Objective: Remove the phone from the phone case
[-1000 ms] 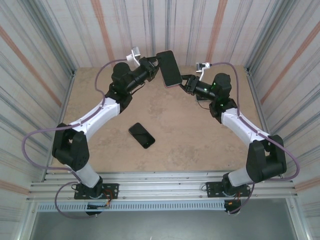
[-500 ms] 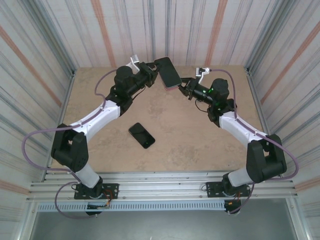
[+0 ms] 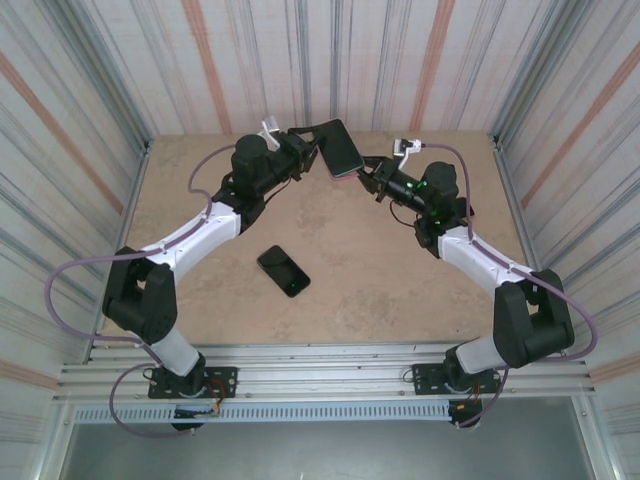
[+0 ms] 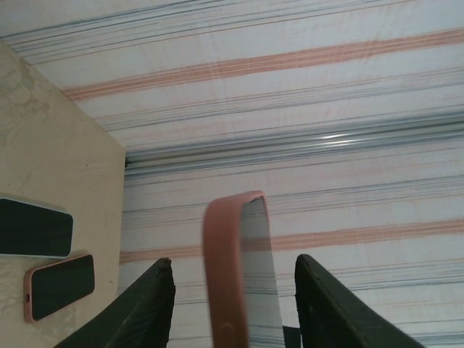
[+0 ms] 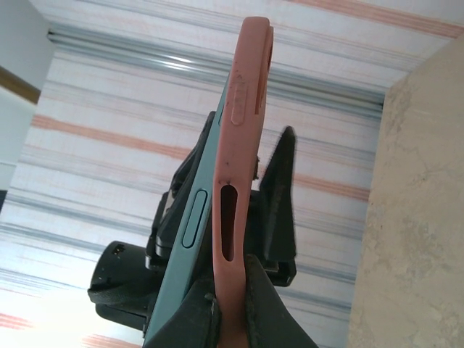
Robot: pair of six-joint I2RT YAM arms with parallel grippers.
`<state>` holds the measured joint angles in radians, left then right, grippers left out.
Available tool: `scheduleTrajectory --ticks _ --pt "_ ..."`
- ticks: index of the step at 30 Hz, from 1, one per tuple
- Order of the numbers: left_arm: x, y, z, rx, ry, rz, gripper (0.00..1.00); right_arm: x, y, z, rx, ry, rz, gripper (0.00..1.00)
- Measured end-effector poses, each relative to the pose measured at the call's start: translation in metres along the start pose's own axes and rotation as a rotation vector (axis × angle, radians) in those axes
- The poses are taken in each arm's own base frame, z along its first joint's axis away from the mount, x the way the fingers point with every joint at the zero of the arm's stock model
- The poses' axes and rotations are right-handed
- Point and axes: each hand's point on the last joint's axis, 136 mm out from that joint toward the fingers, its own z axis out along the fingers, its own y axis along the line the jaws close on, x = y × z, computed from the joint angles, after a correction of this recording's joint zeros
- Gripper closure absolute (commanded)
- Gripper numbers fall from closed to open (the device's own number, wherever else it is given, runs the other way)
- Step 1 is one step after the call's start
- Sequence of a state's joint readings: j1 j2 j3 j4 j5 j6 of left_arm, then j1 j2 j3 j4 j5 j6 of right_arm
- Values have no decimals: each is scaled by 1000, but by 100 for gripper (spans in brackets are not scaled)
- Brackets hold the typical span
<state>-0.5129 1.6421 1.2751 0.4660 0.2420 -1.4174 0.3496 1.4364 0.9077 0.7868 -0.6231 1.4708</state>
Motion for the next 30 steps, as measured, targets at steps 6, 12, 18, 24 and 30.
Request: scheduleTrajectory --ticks 6,12,18,24,30 --pt "2 10 0 -40 8 -4 27 -5 3 0 -11 -24 4 100" --pt "11 20 -5 -99 20 -18 24 -14 8 -1 -29 -76 -11 100" --pt "43 9 -28 -131 32 -44 24 -28 4 -1 -23 -150 -14 100" --pt "68 -9 -39 -120 28 -65 25 -37 -9 2 -5 -198 -9 100" --pt "85 -10 -40 -138 15 -95 31 -41 -15 5 1 -231 -32 100"
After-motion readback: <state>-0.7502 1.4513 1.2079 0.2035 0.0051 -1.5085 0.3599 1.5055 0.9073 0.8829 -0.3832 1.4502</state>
